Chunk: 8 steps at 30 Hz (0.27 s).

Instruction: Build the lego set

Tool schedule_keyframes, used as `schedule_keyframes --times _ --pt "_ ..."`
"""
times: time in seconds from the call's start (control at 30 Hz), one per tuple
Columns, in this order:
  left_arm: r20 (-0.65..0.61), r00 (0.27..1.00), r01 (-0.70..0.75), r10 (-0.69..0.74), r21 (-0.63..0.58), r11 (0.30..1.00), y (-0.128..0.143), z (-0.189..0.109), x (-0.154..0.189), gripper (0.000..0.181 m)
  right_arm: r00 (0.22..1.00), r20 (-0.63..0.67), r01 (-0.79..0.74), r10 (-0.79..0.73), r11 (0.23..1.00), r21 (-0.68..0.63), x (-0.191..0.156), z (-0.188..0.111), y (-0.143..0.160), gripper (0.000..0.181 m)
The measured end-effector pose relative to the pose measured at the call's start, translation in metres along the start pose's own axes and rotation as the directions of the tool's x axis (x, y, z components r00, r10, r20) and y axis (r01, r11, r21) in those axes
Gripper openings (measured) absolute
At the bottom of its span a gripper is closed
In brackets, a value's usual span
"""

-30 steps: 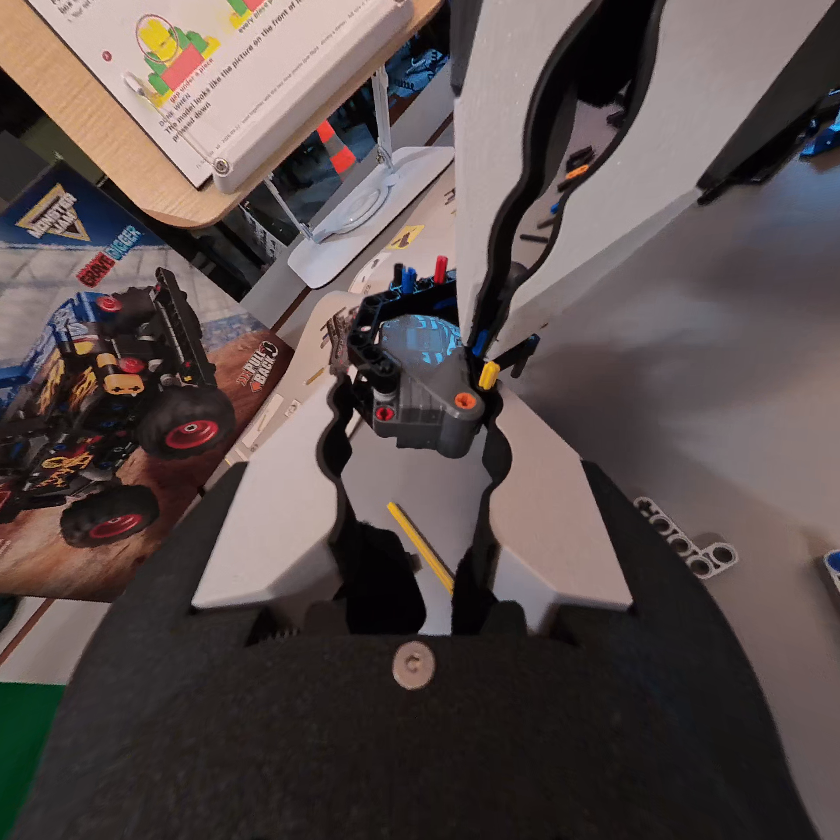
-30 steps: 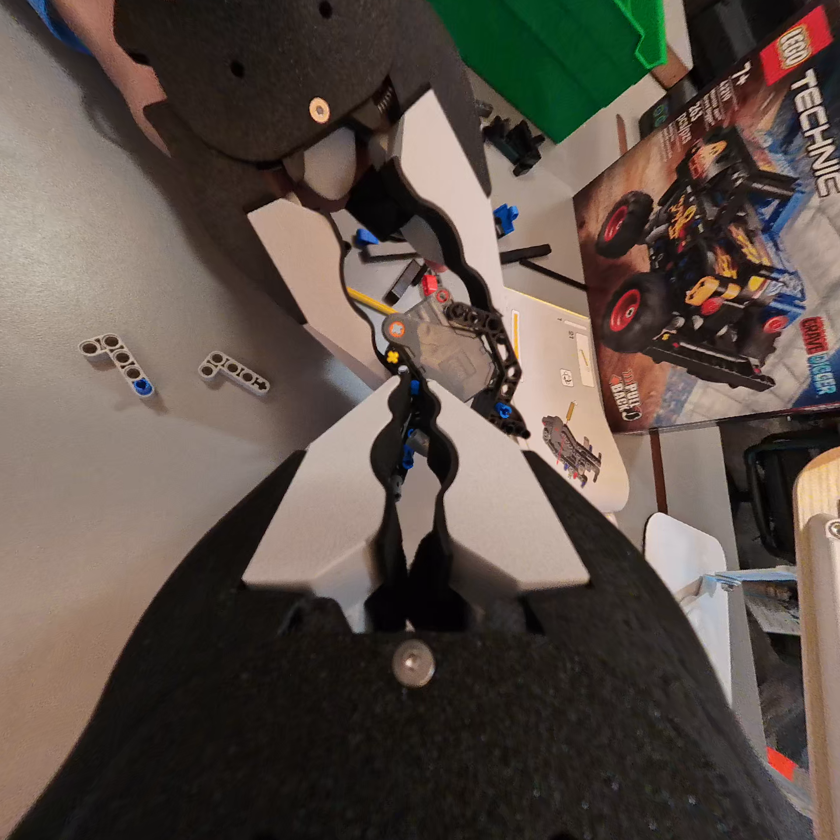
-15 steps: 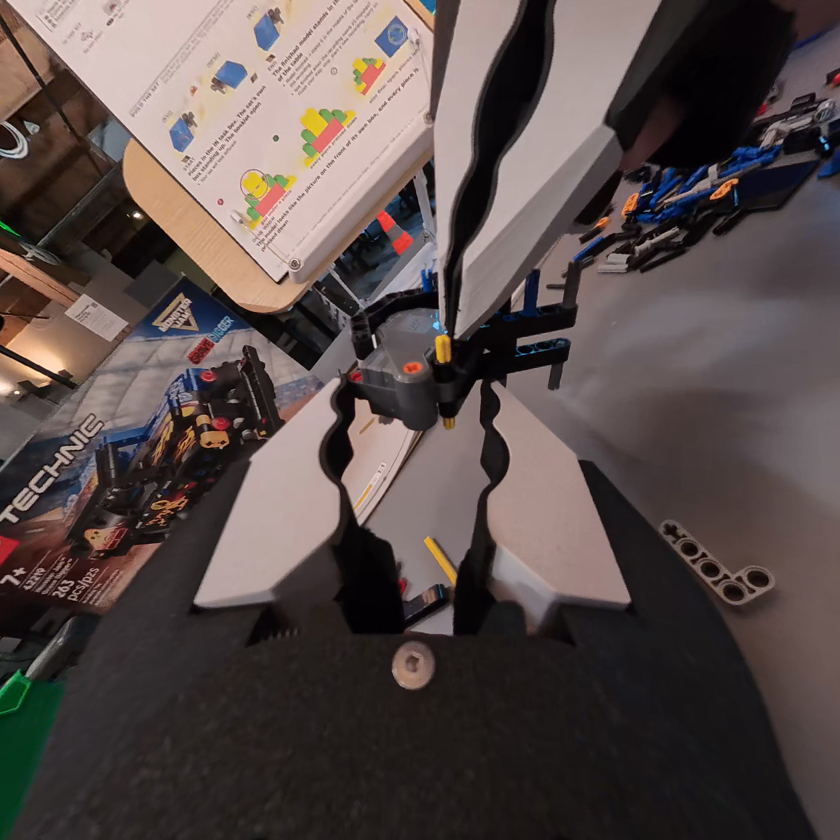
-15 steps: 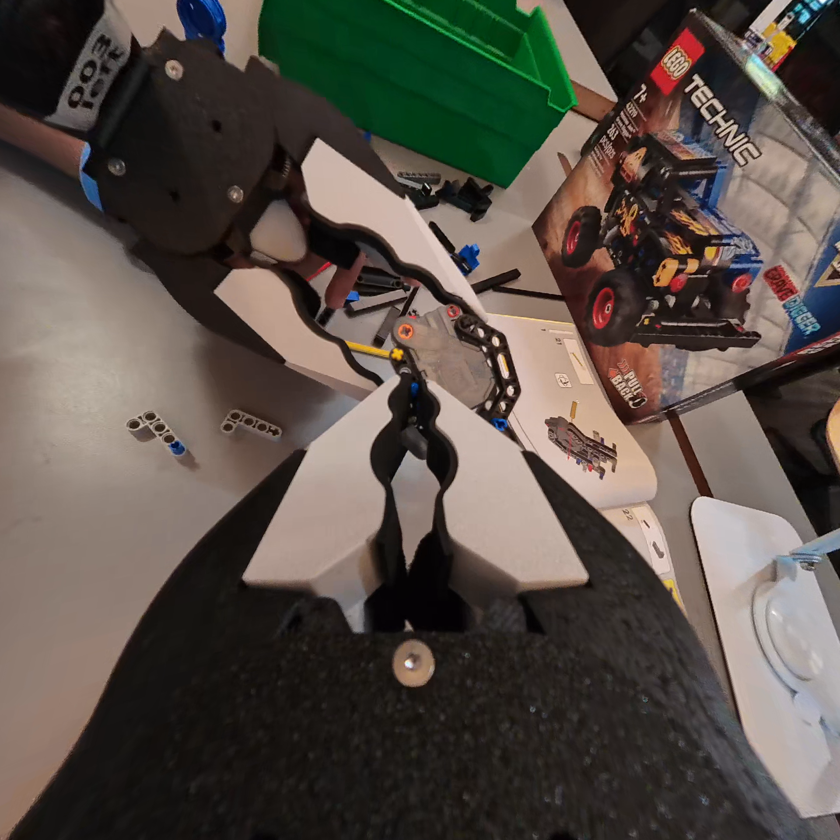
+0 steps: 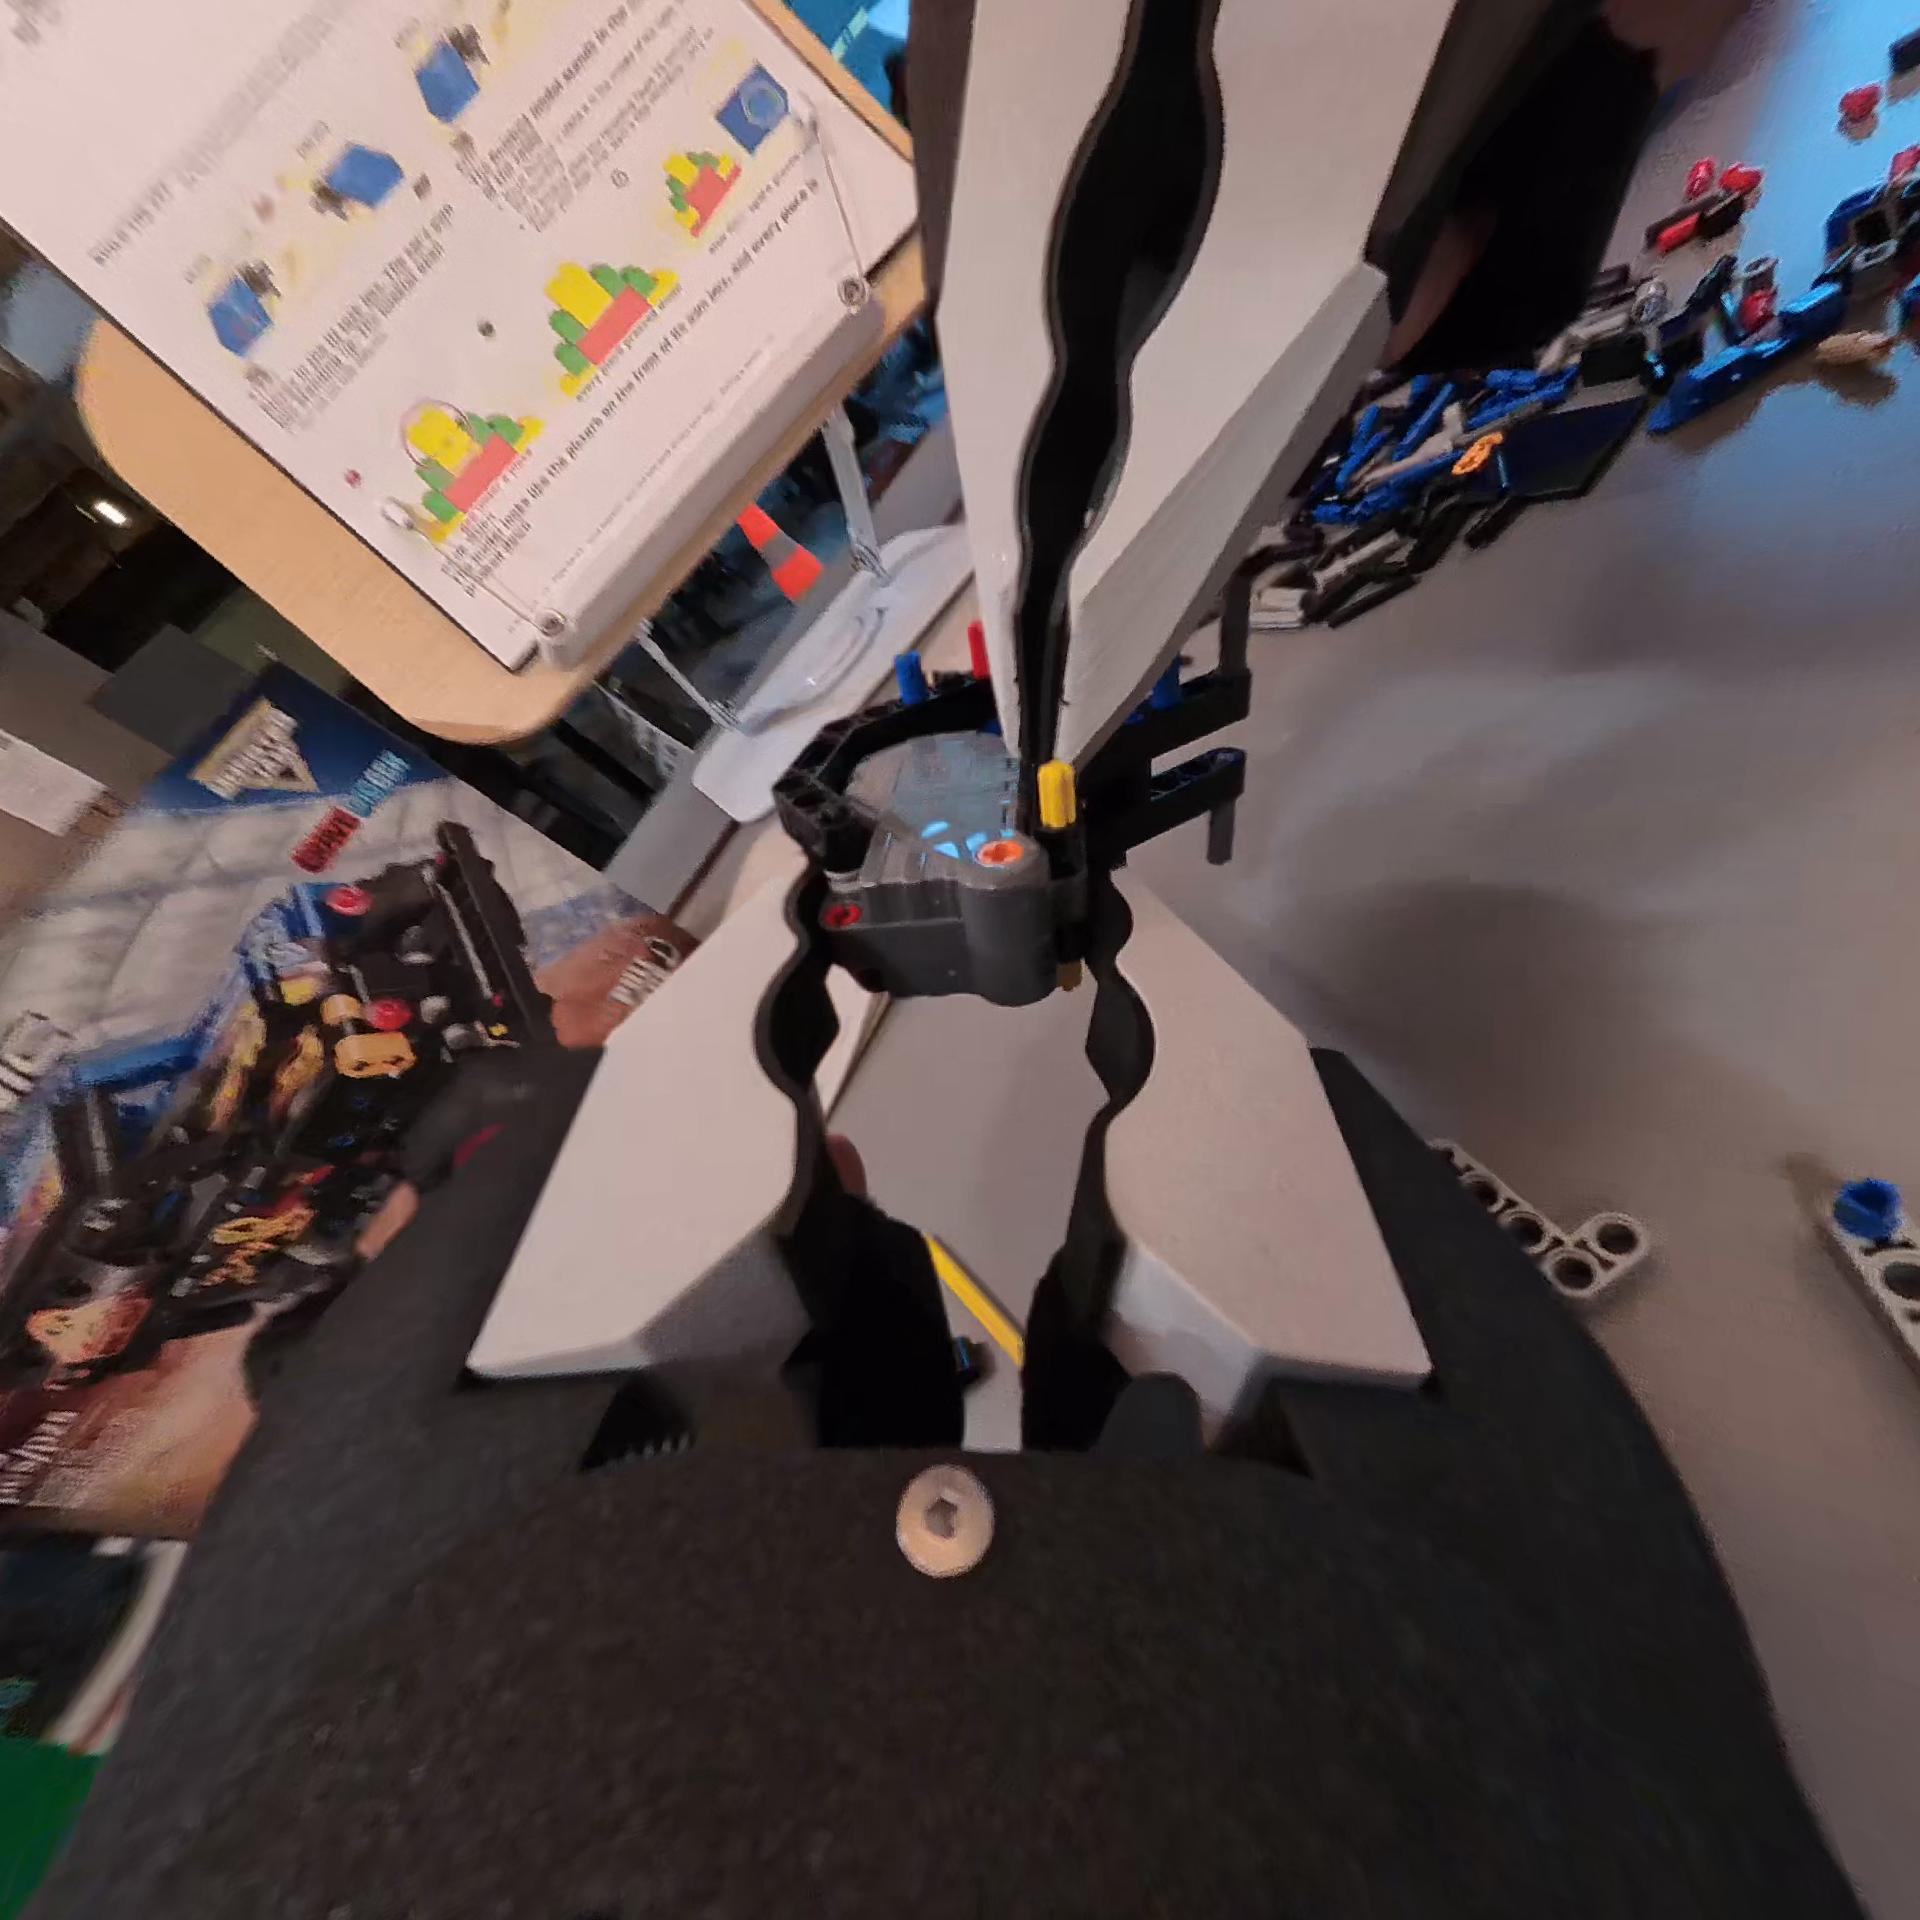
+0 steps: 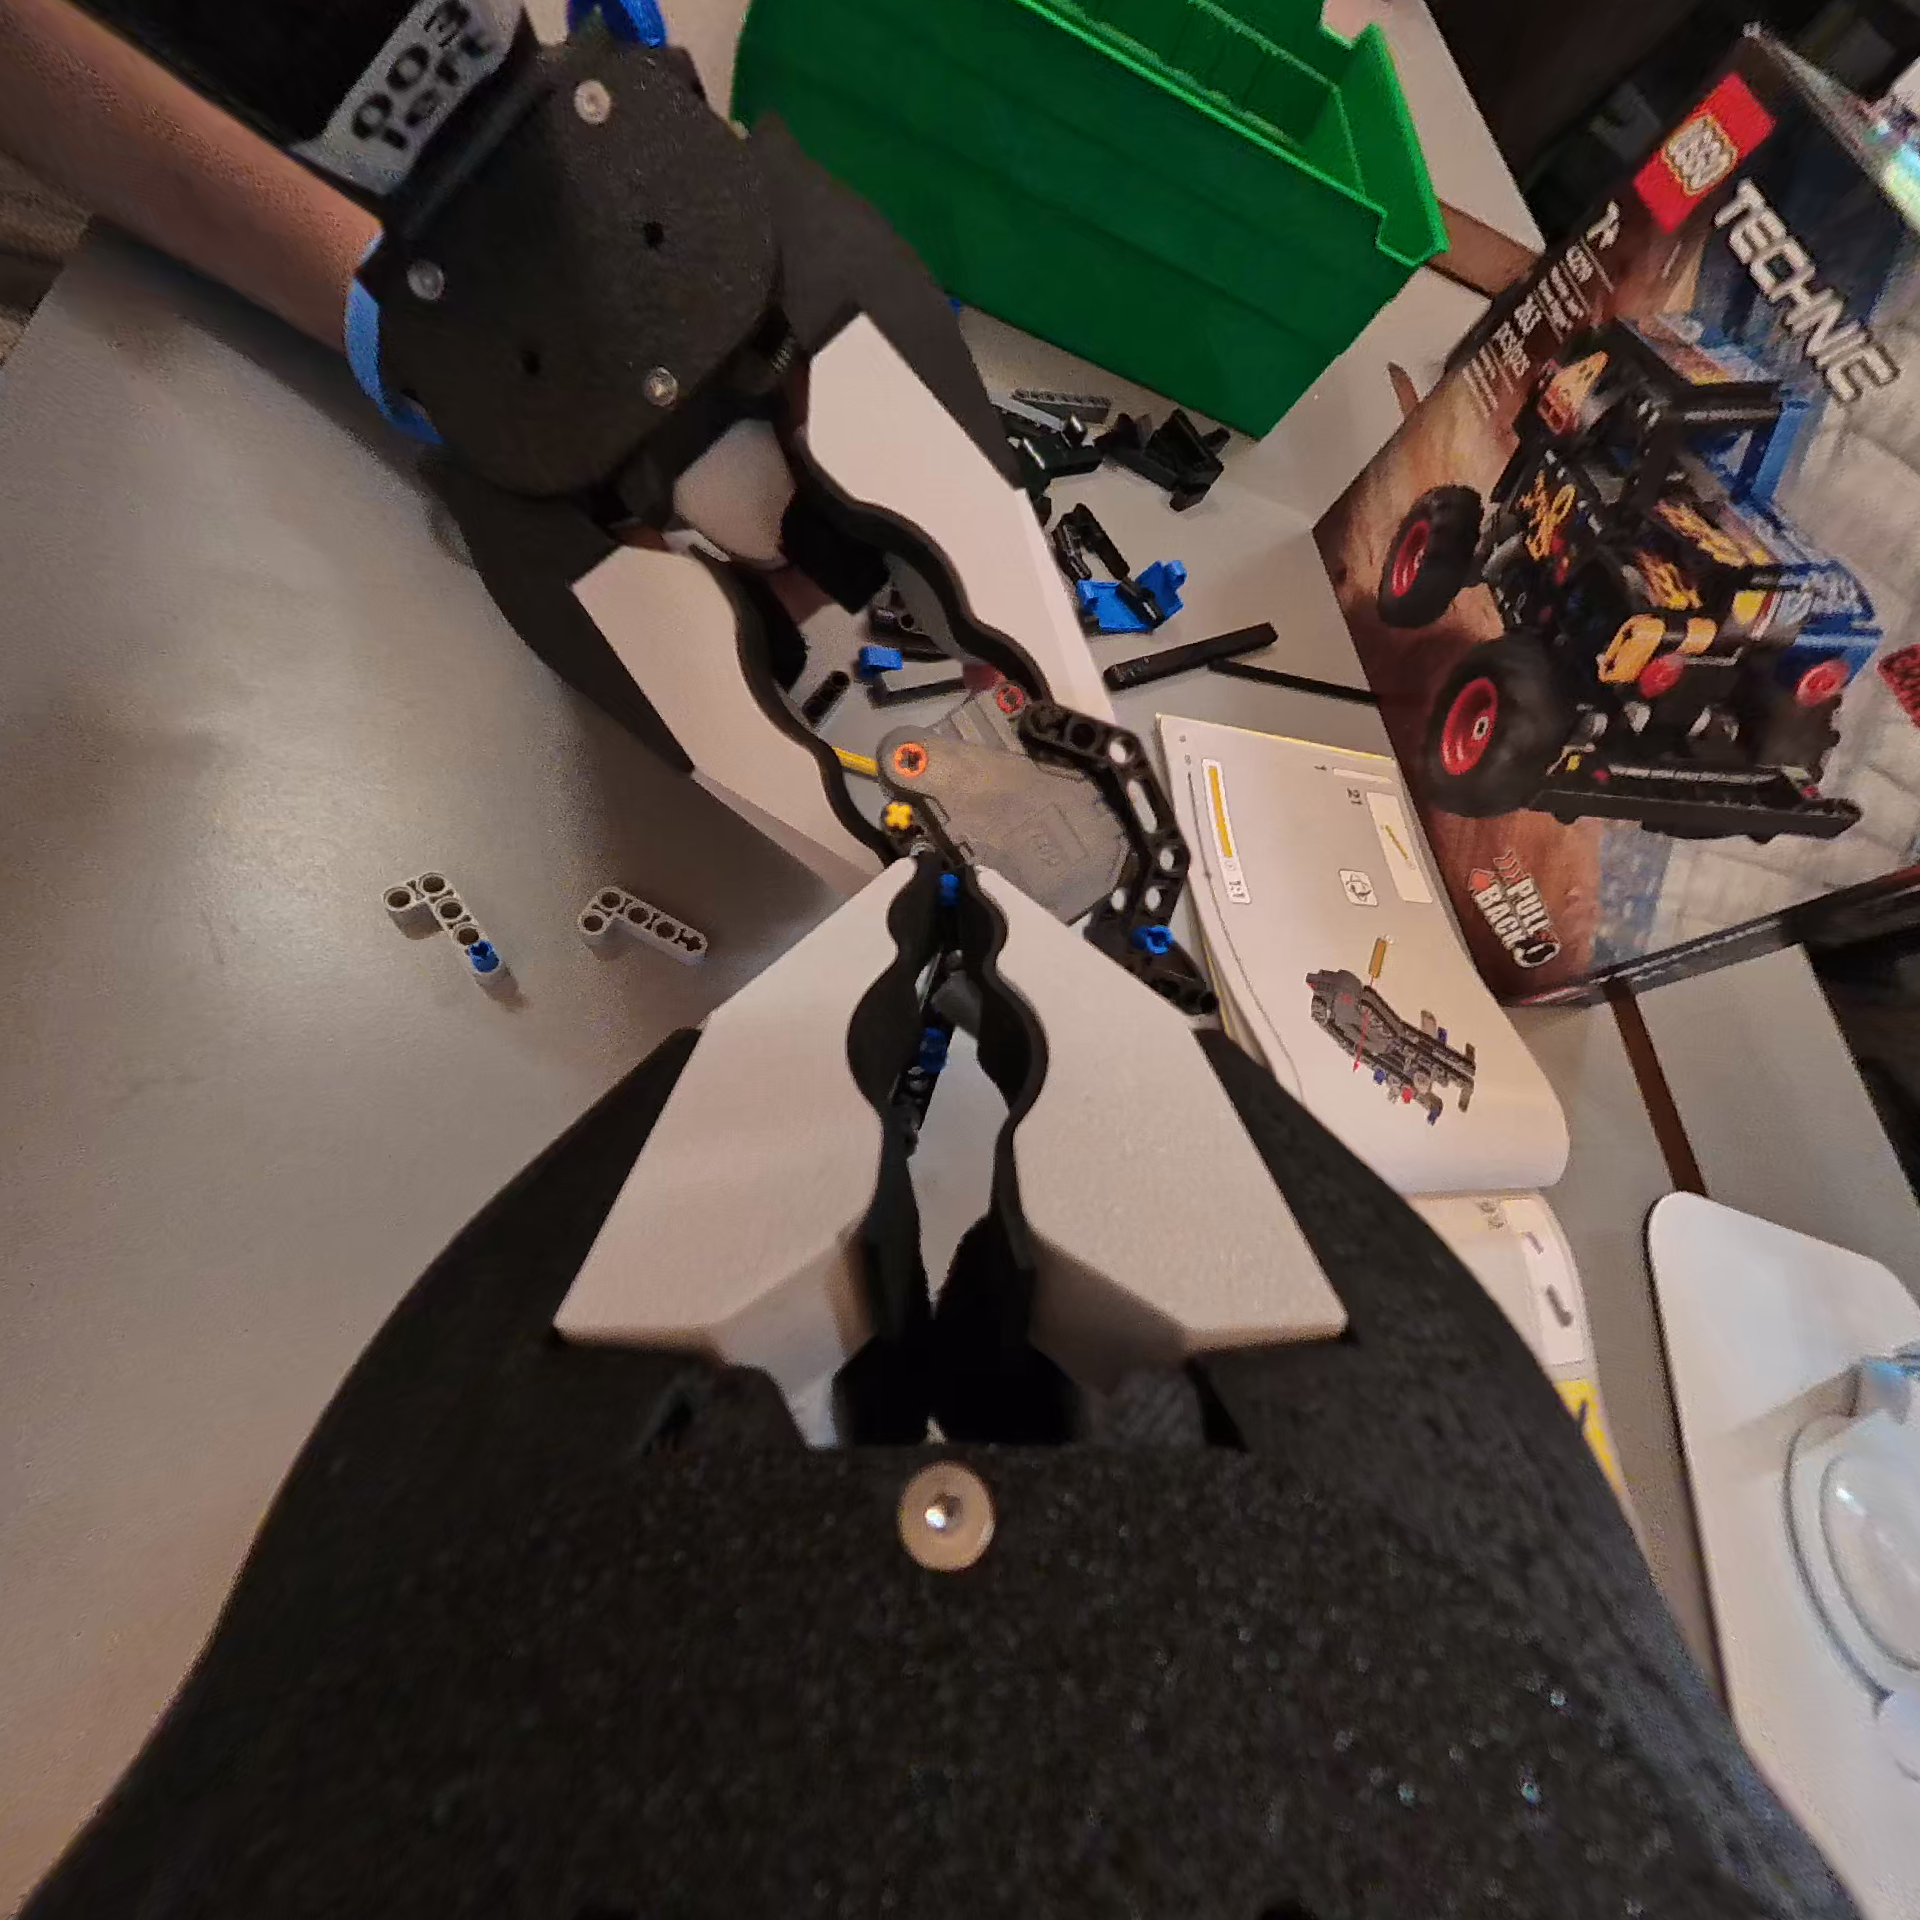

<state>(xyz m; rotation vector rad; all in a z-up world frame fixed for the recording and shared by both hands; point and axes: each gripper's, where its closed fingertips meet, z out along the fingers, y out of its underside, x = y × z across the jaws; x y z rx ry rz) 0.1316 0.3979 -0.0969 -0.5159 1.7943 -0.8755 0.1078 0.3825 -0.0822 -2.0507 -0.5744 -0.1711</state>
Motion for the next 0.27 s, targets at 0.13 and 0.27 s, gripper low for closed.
schedule_keyframes --times 0.13,0.27 --pt "-0.038 0.999 0.036 -0.038 -0.056 0.998 0.008 0.003 0.004 0.046 0.997 0.014 -0.07 0.07 0.998 -0.008 0.001 0.004 0.007 0.002" --pt "-0.032 0.999 -0.024 0.022 -0.079 0.997 0.013 0.003 0.004 0.046 0.998 0.01 -0.059 0.059 0.998 -0.028 0.0 0.006 0.012 0.002"
